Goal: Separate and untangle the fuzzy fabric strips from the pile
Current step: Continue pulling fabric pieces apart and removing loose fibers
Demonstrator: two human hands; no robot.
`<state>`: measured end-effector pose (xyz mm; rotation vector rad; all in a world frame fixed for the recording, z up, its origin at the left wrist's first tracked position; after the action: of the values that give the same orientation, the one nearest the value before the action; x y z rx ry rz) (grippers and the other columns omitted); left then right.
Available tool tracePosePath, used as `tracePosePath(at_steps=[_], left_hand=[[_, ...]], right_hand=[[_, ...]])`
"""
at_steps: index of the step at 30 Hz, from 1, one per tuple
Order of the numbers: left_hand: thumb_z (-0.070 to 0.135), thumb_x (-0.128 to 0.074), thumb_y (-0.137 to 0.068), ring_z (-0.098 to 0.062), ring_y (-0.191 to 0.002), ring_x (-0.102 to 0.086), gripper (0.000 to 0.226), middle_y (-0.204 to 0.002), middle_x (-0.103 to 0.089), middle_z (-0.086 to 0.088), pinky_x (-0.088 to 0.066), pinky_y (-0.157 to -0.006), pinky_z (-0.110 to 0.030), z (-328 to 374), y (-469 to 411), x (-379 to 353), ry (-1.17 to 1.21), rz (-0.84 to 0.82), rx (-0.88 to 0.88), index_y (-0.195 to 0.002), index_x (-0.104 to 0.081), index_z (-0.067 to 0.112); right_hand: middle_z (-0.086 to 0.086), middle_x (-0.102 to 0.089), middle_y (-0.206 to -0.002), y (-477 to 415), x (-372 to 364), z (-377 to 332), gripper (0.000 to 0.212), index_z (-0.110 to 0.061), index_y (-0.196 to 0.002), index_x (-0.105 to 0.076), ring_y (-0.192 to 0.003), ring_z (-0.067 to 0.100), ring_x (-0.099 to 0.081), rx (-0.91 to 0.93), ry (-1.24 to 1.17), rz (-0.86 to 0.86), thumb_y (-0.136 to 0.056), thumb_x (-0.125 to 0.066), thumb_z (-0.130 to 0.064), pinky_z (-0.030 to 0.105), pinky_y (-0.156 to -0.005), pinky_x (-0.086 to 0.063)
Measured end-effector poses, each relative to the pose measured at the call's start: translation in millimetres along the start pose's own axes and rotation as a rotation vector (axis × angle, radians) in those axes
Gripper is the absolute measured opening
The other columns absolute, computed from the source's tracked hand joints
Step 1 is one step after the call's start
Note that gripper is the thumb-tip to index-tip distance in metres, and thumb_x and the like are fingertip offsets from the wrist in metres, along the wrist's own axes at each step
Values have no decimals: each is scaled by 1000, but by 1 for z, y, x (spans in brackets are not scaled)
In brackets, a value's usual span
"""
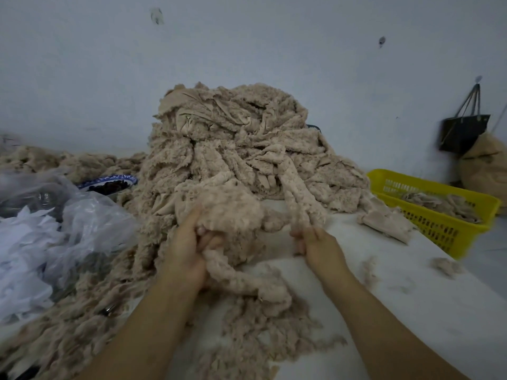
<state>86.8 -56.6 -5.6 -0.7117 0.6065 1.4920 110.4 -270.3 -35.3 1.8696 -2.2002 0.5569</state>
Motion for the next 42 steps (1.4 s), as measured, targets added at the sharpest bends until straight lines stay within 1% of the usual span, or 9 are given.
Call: tracePosePath(at_steps=[8, 12, 16, 19, 25, 30, 34, 39, 42], left_hand=[[18, -46, -103, -9, -57, -61, 20, -74, -65, -6, -52, -49, -20, -12, -5, 3, 74, 25, 61, -110, -62, 7], [17, -47, -102, -14, -80, -74, 28, -95, -75, -10, -59, -65, -25, -10, -6, 6, 135, 24, 49, -120, -63, 3], [18, -60, -93, -11, -75, -72, 18, -90, -74, -3, -59, -67, -26, -7, -9, 8, 152, 86, -1, -103, -71, 10], [18, -70, -80, -5, -52, -52, 16, -66, -61, 4, -42, -46, -17, -11, -8, 8, 100, 105, 23, -64, -73, 17], [32, -70, -82, -8, -40, -31, 34, -49, -39, 3, -28, -42, -20, -23, 1, -5, -332, -88, -11, -56, -55, 17], [19, -71, -88, -6, -50, -60, 29, -56, -65, 6, -46, -47, -15, -39, 10, -13, -851, -88, -134, -59, -68, 21], [14, -62, -95, 3, -49, -53, 43, -51, -60, 15, -41, -51, -15, -47, 16, -15, -1273, -204, -132, -56, -68, 32], [29, -58, -99, 0, -45, -57, 42, -51, -62, 10, -41, -43, -10, -41, 19, -16, -1140, -118, -191, -63, -72, 13], [39, -54, -99, -8, -47, -56, 49, -57, -67, 0, -42, -45, -13, -39, 16, -10, -1138, -39, -226, -59, -73, 18]], right_hand=[[-22, -62, -90, 37, -29, -33, 51, -45, -93, -61, -80, -6, -60, 319, -98, -420, -76, -39, -87, 14, -67, -48], [-12, -43, -86, 43, -47, -23, 32, -31, -73, -44, -80, -3, -41, 522, 335, -592, -88, -61, -53, 18, -67, -35], [-13, -59, -77, 24, -25, -20, 16, -29, -83, -58, -68, -9, -52, 184, -152, -262, -98, -55, -30, 17, -61, -45], [-5, -64, -127, 10, -9, -15, 45, -24, -139, -50, -104, 18, -67, -225, -797, -157, -97, -60, -37, 39, -82, -58], [9, -76, -103, 6, -6, -10, 36, -17, -126, -64, -87, 23, -75, -363, -1074, -236, -99, -52, -38, 32, -61, -59], [7, -76, -94, 17, -16, -20, 49, -13, -109, -72, -82, 22, -73, -113, -807, -385, -85, -64, -55, 29, -58, -58], [-17, -68, -65, 23, -27, -19, 16, -31, -90, -69, -62, 1, -64, 52, -296, -329, -98, -56, -37, 17, -56, -48], [-4, -74, -88, 13, -14, -7, 25, -25, -94, -71, -85, 15, -69, -41, -232, -203, -100, -48, -19, 28, -73, -56], [2, -69, -77, 1, 1, -8, 24, -13, -103, -69, -60, 13, -61, -218, -663, -219, -96, -60, -34, 25, -47, -51]])
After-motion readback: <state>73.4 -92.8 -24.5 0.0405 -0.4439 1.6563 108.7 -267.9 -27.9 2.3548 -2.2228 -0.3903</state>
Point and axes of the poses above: each hand's wrist, its own y-axis away from the middle knuckle, its own x-axis out of the back of the hand, z = x × y, the point moved 2 cm from there along -y, towards the middle knuckle
